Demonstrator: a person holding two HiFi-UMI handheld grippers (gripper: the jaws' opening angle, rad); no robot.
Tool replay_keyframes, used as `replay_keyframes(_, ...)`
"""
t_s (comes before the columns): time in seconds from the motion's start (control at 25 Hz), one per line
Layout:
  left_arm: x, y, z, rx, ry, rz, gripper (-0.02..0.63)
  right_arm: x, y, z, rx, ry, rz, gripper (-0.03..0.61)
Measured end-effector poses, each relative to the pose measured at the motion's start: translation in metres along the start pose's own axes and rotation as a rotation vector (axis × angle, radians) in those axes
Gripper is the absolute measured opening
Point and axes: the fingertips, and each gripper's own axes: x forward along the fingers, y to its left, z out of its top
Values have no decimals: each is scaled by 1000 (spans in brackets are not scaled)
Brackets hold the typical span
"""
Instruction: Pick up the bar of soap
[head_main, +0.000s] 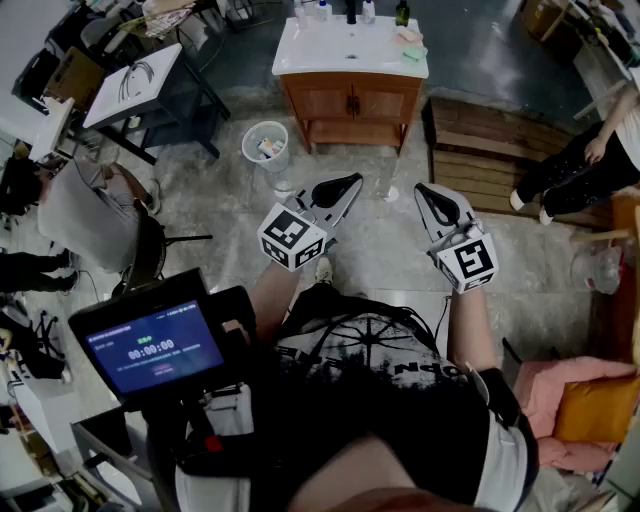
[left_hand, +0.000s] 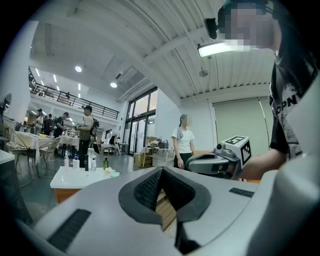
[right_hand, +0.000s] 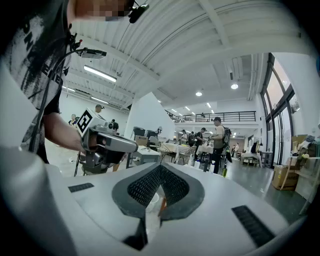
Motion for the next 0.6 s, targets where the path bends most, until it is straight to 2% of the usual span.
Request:
replay_keyframes(0.24,5,2,4,2,-4,-1,9,1,-4,0,-5,1,-3,15)
replay_keyframes(0.6,8,0,6,-7,2,-4,9,-1,-4,-3,47,-21,30,15)
